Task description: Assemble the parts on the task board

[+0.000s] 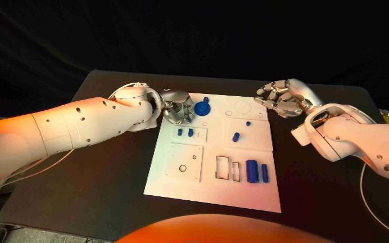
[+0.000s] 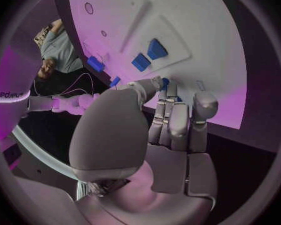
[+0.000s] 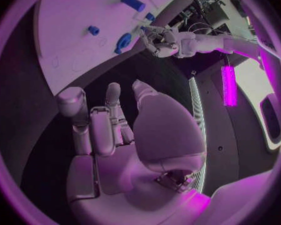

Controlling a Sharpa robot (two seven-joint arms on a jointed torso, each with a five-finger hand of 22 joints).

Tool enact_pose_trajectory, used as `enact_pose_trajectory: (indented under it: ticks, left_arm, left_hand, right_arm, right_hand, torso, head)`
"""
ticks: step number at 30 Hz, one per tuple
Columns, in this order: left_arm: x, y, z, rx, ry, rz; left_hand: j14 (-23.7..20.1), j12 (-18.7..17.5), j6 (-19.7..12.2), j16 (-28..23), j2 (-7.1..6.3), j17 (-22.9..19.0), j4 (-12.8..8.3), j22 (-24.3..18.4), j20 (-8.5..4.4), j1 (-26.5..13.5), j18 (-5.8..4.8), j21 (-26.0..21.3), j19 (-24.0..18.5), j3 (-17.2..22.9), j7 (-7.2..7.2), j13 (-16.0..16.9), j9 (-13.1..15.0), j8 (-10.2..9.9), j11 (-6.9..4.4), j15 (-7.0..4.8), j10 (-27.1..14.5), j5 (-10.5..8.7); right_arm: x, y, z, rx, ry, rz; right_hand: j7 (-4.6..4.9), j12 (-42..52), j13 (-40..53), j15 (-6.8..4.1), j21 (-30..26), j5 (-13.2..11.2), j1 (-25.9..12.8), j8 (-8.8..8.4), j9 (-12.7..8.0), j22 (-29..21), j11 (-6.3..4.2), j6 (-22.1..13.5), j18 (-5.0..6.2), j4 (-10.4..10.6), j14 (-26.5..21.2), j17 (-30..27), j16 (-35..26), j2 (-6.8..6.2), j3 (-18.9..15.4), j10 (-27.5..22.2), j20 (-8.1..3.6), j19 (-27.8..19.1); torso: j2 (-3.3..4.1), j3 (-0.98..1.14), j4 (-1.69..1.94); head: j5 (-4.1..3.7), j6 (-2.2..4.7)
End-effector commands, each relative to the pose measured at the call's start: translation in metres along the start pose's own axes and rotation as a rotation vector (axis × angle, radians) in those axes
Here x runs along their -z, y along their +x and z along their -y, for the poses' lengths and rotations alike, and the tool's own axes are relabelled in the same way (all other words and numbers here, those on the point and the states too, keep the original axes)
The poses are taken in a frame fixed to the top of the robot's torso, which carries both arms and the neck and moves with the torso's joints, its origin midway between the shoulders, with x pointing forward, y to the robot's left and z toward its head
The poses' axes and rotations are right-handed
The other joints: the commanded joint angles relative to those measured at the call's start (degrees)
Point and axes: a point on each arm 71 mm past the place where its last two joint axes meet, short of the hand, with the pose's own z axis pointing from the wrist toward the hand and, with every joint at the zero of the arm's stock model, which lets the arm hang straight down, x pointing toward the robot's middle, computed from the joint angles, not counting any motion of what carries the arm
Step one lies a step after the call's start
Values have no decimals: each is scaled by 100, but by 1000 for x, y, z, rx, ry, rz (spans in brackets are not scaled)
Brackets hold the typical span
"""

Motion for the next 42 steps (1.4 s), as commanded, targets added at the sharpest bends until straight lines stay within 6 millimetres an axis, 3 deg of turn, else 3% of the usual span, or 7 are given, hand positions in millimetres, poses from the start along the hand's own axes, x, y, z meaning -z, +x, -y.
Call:
enact_pose_trajectory:
  ticks: [1, 13, 26, 34, 42]
  left_arm:
    - [-1, 3, -1, -14, -10, -24]
    - [0, 1, -1, -16, -8, 5]
    - [1, 1, -3, -16, -20, 17]
    - [3, 1, -7, -16, -40, 13]
    - [7, -1, -16, -16, -67, 14]
  left_hand:
    - [17, -36, 44, 3, -26, 13, -17, -17, 20, -46, -75, -14, -30, -22, 6, 8, 4, -44, -3, -26, 49, -10]
    - [-39, -273, -195, -45, -112, -113, -18, -164, 65, -108, -47, -99, -133, -45, 143, 0, -66, -336, 103, 59, 11, -7]
    - [-67, -377, -281, -63, -152, -172, -10, -171, 73, -139, -43, -103, -135, -48, 148, -2, -89, -443, 123, 78, -31, -8]
    - [-85, -517, -505, -69, -195, -217, -9, -190, 97, -154, -40, -113, -140, -47, 168, -1, -144, -634, 157, 106, -137, -7]
    - [-100, -587, -477, -76, -179, -263, -30, -214, 118, -118, -36, -124, -155, -22, 192, -4, -142, -651, 184, 129, -198, -5]
  right_arm:
    - [0, 1, -1, 3, -9, -7]
    - [0, 1, -1, 3, -10, -5]
    - [0, 1, -1, 2, -9, -5]
    - [0, 0, 0, 2, -7, -5]
    - [0, -1, 1, 4, -2, -7]
  right_hand:
    - [16, -13, -5, -37, -20, 39, 42, 26, -5, -5, -14, -29, 68, -1, 35, -9, -37, 13, -34, -22, 3, -23]
    - [16, -13, -5, -37, -20, 39, 42, 26, -5, -5, -14, -29, 68, -1, 35, -9, -37, 13, -34, -22, 3, -23]
    - [17, -20, -19, -36, -33, 38, 41, 28, -6, -11, -13, -33, 69, 1, 33, -13, -44, 13, -44, -21, 4, -26]
    - [17, -22, -23, -35, -40, 37, 41, 28, -7, -15, -13, -34, 70, 1, 31, -18, -47, 13, -47, -20, 4, -29]
    - [39, -198, -190, -14, -269, 43, 116, 35, -20, -155, 11, -75, 105, -7, -22, -125, -138, 28, -81, -143, 21, -131]
  torso:
    - [-2, 1, 2]
    - [-3, 0, 2]
    - [-3, -5, 5]
    - [-1, -7, 1]
    - [-5, -10, 11]
  head:
    - [-5, -1]
    - [-12, 8]
    - [-14, 13]
    - [-11, 10]
    - [-31, 2]
